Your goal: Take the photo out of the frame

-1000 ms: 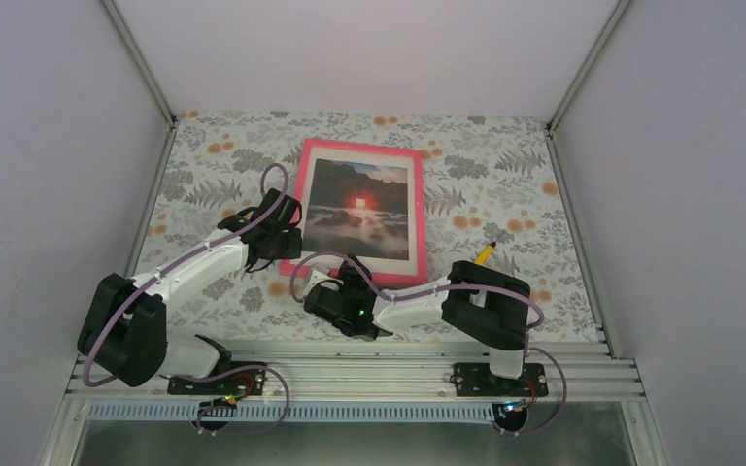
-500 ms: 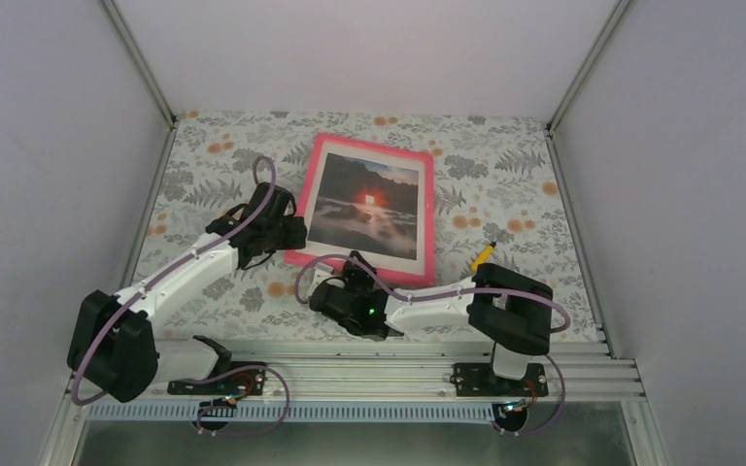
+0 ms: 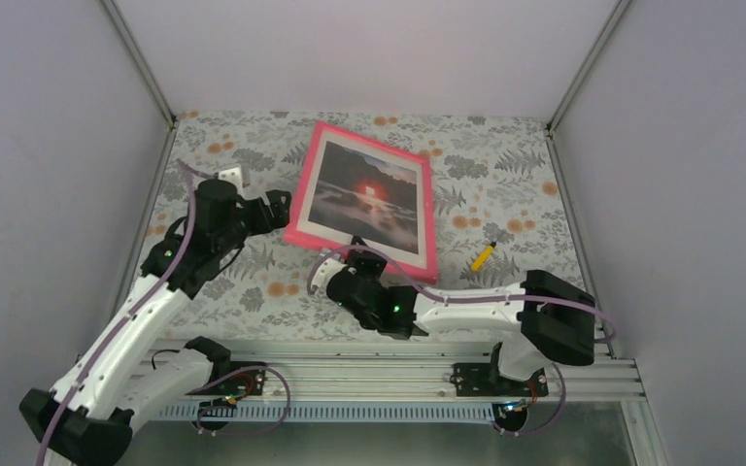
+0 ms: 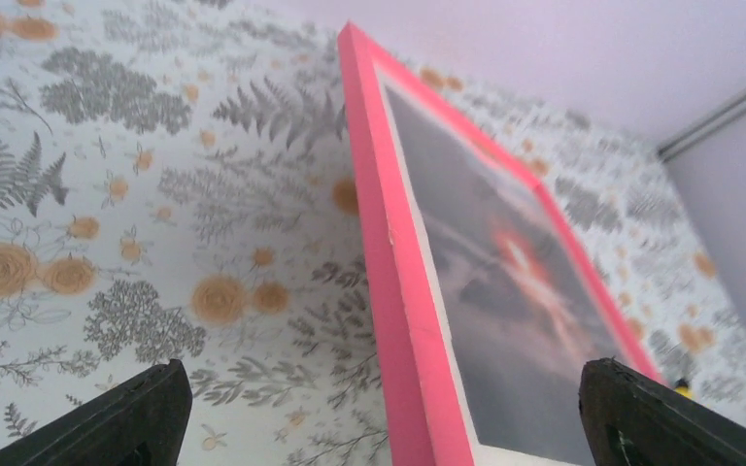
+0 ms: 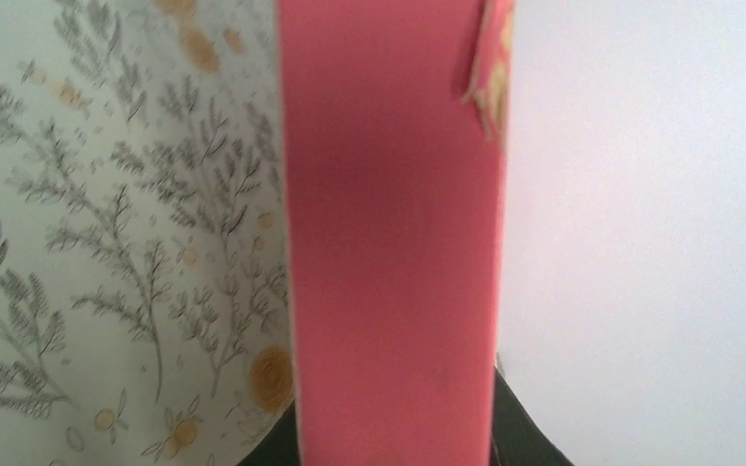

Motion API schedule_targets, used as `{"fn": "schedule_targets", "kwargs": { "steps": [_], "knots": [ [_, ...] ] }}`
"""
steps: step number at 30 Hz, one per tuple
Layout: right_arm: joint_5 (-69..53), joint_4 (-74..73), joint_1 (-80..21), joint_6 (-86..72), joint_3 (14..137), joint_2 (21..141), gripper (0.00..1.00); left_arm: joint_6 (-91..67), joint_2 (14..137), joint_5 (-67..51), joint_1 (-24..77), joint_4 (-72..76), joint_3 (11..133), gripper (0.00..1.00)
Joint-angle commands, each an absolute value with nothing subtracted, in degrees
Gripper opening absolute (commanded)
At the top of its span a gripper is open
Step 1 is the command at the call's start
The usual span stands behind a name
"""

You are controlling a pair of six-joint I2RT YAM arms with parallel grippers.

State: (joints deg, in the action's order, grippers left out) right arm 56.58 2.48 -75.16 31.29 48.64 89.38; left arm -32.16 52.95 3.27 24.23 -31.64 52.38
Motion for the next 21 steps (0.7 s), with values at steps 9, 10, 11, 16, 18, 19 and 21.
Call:
{"fn": "schedule_targets", "kwargs": {
  "steps": [9,10,11,16,18,19,21],
  "knots": [
    [46.2,23.4,-70.6,27.7,47.5,77.6,0.04,-37.8,40.3,8.1,23.8,-30.7,51.3,1.0],
    [45.2,24.1,-70.2,26.9,47.5,76.8,0.04,-38.2,39.6,8.0,23.9,-30.3,50.6,1.0],
    [44.1,24.7,-69.7,26.0,47.5,76.2,0.04,-38.4,39.0,7.6,23.9,-29.7,49.9,1.0],
    [37.5,28.4,-66.5,17.5,45.3,72.2,0.04,-40.1,37.7,4.7,23.8,-26.5,46.5,1.0],
    [34.8,29.6,-65.0,12.9,44.0,70.8,0.04,-40.9,37.5,3.5,23.8,-25.2,45.1,1.0],
    [34.1,30.4,-64.3,10.7,43.4,70.1,0.04,-41.6,37.6,3.0,23.8,-24.6,44.1,1.0],
    [33.0,31.7,-63.0,6.5,42.2,69.1,0.04,-42.7,37.5,2.1,23.8,-23.4,42.8,1.0]
  ]
}}
